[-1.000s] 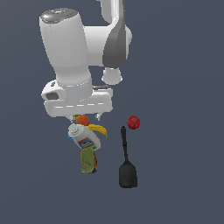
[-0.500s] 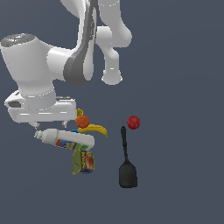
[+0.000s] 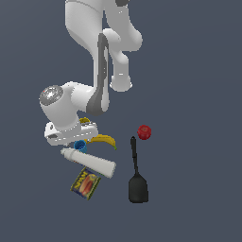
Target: Pick up a designated object from a clutter of objects.
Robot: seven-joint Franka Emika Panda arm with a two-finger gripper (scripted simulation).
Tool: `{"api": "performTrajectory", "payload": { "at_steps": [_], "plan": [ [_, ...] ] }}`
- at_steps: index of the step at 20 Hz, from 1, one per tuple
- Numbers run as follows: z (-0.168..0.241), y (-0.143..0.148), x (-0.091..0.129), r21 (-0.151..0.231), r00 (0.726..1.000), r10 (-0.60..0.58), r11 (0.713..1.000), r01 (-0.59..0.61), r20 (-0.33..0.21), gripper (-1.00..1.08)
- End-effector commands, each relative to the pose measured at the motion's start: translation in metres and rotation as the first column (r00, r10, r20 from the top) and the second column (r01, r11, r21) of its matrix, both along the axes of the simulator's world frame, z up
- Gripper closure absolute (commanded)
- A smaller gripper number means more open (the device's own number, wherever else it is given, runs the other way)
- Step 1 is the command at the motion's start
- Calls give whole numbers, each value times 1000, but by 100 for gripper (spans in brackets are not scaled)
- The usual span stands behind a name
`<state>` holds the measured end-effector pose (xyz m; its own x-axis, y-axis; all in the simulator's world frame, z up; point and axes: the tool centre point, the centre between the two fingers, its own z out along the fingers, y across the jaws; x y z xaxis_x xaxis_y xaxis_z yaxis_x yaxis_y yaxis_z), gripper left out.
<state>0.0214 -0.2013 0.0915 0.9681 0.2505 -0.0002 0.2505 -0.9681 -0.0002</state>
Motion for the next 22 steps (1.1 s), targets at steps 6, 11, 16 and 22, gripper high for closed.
{"api": "performTrajectory", "payload": {
  "at_steps": [6,11,16,22],
  "plan": [
    [-8,-1,0,-1,1000,-1,1000,1,1,-92],
    [-32,-1,-1,0,1000,1,1000,-1,1,-92],
    [-49,-1,-1,0,1000,2,1000,-2,0,-92],
    [-51,-1,-1,0,1000,2,1000,-2,0,108]
  ]
}}
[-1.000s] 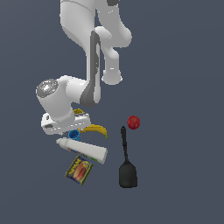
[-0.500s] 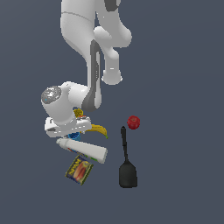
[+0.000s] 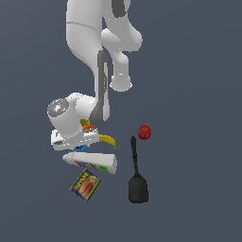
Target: Pick up a designated object from a clutter of objects.
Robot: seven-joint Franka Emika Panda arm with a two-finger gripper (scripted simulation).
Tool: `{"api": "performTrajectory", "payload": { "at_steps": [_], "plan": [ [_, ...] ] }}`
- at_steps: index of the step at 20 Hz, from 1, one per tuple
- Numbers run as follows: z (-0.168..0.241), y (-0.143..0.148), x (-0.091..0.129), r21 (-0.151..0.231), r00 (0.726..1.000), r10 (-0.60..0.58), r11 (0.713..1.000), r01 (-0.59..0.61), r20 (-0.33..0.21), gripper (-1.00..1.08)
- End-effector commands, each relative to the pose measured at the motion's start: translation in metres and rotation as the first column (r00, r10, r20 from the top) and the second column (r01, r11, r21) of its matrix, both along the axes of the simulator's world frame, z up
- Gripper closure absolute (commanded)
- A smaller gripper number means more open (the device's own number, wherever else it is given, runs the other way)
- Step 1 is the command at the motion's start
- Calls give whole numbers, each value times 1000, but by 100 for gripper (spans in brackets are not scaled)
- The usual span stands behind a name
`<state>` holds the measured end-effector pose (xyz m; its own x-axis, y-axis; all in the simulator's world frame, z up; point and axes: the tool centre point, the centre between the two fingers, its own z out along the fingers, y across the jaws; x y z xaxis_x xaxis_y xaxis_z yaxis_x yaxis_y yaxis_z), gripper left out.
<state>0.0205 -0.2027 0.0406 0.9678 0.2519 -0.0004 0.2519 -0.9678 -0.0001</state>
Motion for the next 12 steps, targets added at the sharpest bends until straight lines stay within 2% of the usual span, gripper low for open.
{"api": "performTrajectory", "payload": {
  "at_steps": [1,12],
  "plan": [
    [0,0,0,0,1000,0,1000,0,0,108],
    [4,3,1,0,1000,-1,1000,1,-1,108]
  ]
}}
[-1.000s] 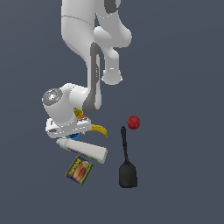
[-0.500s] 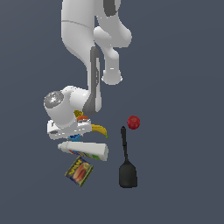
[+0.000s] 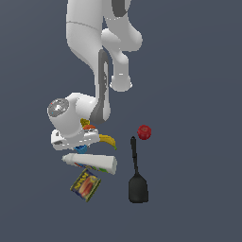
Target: Pick up a designated object from a clutter of objects.
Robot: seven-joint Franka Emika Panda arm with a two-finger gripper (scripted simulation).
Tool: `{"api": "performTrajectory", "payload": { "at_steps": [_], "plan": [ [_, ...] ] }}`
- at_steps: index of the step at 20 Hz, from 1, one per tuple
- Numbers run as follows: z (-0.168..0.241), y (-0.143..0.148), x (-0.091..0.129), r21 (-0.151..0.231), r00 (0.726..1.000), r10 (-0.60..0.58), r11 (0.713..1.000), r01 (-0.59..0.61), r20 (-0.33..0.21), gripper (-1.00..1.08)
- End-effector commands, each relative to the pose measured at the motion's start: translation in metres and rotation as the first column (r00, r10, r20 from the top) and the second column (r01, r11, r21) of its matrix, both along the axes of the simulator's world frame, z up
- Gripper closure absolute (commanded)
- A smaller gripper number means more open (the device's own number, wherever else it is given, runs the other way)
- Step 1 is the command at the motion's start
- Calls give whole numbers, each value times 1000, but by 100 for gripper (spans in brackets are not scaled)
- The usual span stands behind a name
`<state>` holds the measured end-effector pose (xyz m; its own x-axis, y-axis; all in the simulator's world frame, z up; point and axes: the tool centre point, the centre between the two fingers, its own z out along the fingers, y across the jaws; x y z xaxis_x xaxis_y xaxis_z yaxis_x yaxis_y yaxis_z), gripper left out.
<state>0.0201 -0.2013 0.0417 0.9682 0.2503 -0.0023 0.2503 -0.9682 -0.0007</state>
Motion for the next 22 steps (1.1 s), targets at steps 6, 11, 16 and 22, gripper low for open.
{"api": "performTrajectory", "payload": {
  "at_steps": [6,11,16,22],
  "plan": [
    [26,24,7,0,1000,1,1000,-1,1,108],
    [62,58,17,-1,1000,1,1000,-1,1,108],
    [108,100,29,-2,1000,1,1000,-1,1,108],
    [164,153,45,-2,1000,1,1000,-1,1,108]
  ]
}}
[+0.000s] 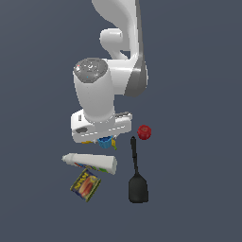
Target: Pick up a designated object from a clutter of objects.
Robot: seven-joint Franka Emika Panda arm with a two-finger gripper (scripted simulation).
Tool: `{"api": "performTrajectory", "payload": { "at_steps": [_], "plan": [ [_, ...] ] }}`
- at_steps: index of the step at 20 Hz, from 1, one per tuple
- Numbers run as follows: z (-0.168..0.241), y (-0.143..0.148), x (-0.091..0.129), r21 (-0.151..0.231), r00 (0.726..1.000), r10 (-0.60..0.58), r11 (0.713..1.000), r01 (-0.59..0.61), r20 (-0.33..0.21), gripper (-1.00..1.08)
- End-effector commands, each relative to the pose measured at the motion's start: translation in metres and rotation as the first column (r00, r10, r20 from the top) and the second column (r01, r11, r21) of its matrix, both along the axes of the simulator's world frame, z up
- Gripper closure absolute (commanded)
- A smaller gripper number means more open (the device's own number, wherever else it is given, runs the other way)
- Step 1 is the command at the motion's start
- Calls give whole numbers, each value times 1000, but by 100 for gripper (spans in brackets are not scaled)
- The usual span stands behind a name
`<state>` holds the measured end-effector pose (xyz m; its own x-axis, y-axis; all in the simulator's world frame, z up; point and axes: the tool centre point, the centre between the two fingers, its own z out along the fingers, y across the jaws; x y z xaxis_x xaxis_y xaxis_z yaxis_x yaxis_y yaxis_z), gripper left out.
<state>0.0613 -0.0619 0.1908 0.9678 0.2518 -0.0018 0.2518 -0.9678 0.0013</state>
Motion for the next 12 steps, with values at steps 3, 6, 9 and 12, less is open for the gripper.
{"api": "performTrajectory", "payload": {
  "at_steps": [3,6,9,12],
  "plan": [
    [43,39,12,-1,1000,-1,1000,1,1,108],
    [71,65,20,-1,1000,-1,1000,1,1,108],
    [98,90,28,-1,1000,-1,1000,1,1,108],
    [123,112,36,0,1000,-1,1000,1,1,108]
  ]
}}
